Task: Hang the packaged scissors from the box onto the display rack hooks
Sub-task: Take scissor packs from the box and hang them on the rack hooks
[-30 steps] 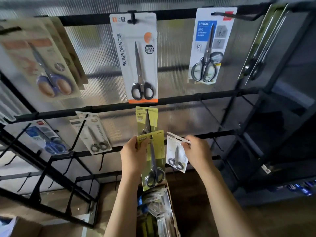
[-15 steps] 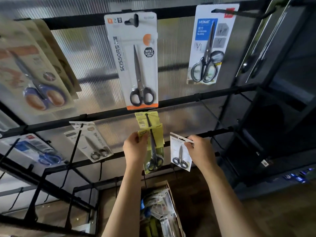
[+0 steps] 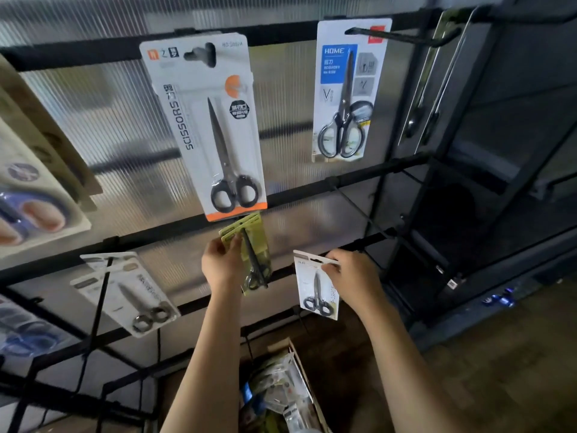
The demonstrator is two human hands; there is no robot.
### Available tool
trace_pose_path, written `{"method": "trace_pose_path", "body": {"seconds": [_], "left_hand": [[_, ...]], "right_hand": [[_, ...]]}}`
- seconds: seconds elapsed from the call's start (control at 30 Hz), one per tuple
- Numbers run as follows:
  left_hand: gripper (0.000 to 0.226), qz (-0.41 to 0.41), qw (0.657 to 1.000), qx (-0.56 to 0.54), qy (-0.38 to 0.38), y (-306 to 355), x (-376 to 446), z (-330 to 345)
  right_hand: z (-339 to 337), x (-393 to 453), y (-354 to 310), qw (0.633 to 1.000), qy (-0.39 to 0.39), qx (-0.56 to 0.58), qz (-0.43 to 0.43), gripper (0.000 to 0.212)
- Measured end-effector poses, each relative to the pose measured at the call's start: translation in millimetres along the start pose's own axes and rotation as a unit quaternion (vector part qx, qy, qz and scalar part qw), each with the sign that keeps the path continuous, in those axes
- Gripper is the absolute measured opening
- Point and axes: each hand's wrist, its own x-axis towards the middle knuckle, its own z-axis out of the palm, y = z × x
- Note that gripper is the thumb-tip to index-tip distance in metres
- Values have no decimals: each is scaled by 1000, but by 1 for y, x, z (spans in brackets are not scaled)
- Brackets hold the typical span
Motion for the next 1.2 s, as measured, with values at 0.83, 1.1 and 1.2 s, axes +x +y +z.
{"method": "trace_pose_path", "body": {"seconds": [0.83, 1.1, 1.2], "left_hand": [[36, 27, 909, 401, 114, -103, -46, -147], [34, -41, 898, 409, 159, -129, -45, -225], [40, -57, 903, 402, 142, -132, -43, -239]], "right_hand": [[80, -43, -97, 956, -224, 40, -182, 14], [101, -68, -170, 905, -319, 114, -257, 15], [104, -73, -190, 899, -311, 146, -272, 18]]}}
